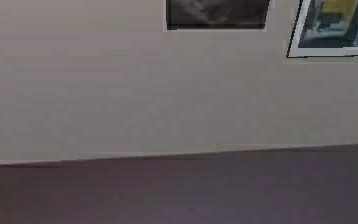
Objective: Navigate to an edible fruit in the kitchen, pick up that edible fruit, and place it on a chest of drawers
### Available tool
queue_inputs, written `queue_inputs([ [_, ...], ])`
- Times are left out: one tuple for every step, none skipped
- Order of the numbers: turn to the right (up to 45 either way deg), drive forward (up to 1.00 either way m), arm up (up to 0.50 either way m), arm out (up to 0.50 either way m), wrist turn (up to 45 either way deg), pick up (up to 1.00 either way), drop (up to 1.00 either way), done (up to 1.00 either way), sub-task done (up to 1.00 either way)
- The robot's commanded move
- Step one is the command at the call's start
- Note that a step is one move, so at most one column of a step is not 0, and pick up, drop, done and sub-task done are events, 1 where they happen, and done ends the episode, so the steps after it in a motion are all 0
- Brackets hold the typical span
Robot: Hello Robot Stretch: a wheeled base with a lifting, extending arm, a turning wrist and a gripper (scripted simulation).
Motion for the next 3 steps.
queue_inputs([
  [0.0,0.55,0.0,0.0,0.0,0.0,0.0,0.0,0.0],
  [-45.0,0.0,0.0,0.0,0.0,0.0,0.0,0.0,0.0],
  [-45.0,0.0,0.0,0.0,0.0,0.0,0.0,0.0,0.0],
])
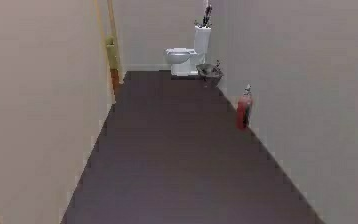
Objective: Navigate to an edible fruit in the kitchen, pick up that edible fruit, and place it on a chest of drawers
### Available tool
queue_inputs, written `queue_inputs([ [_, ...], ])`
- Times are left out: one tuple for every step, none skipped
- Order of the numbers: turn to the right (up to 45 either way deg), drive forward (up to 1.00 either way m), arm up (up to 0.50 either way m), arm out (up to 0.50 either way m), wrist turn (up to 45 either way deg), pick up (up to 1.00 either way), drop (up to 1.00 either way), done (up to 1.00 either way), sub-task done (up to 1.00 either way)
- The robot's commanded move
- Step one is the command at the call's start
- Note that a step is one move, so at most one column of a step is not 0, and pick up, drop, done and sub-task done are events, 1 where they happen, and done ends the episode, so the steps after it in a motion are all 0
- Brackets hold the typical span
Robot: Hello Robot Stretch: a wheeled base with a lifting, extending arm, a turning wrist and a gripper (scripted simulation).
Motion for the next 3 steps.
queue_inputs([
  [-45.0,0.0,0.0,0.0,0.0,0.0,0.0,0.0,0.0],
  [-39.0,0.0,0.0,0.0,0.0,0.0,0.0,0.0,0.0],
  [0.0,1.0,0.0,0.0,0.0,0.0,0.0,0.0,0.0],
])
